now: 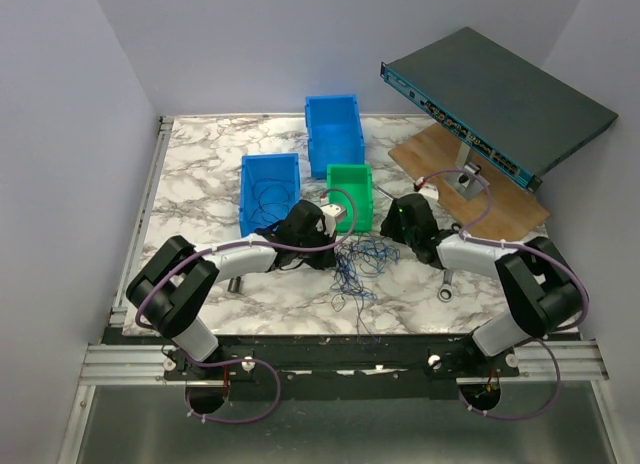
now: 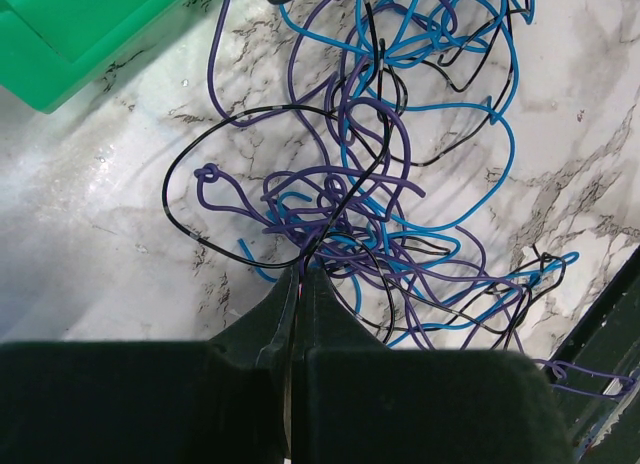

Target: Untangle the cables

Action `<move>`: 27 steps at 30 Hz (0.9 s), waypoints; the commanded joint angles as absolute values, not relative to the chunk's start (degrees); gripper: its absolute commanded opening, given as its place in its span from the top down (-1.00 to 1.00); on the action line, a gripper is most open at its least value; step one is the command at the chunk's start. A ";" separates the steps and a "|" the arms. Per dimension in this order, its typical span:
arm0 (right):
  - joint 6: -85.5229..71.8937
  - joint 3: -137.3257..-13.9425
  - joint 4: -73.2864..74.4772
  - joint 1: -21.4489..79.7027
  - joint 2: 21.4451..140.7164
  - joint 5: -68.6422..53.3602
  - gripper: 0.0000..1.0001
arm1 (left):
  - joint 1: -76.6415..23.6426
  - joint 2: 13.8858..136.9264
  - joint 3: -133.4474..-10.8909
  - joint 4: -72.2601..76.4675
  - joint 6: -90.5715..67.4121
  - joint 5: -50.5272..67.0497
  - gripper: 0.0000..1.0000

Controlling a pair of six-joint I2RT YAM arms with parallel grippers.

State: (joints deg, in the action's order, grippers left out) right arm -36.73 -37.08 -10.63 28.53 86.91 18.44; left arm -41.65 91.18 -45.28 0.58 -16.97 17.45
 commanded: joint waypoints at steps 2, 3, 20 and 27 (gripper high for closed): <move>-32.44 -39.25 -10.90 28.48 91.76 16.85 -0.23 | -41.84 89.38 -45.82 0.09 -16.26 16.09 1.00; -32.45 -39.90 -10.76 28.46 92.59 17.36 -0.23 | -41.84 89.26 -45.73 0.09 -16.25 16.08 1.00; -35.29 -39.75 -11.63 28.48 94.49 25.98 0.99 | -41.84 84.47 -42.63 1.85 -16.17 13.35 1.00; -40.82 -33.87 -8.83 28.43 83.48 38.37 0.99 | -41.85 74.34 -36.53 4.04 -18.62 2.07 1.00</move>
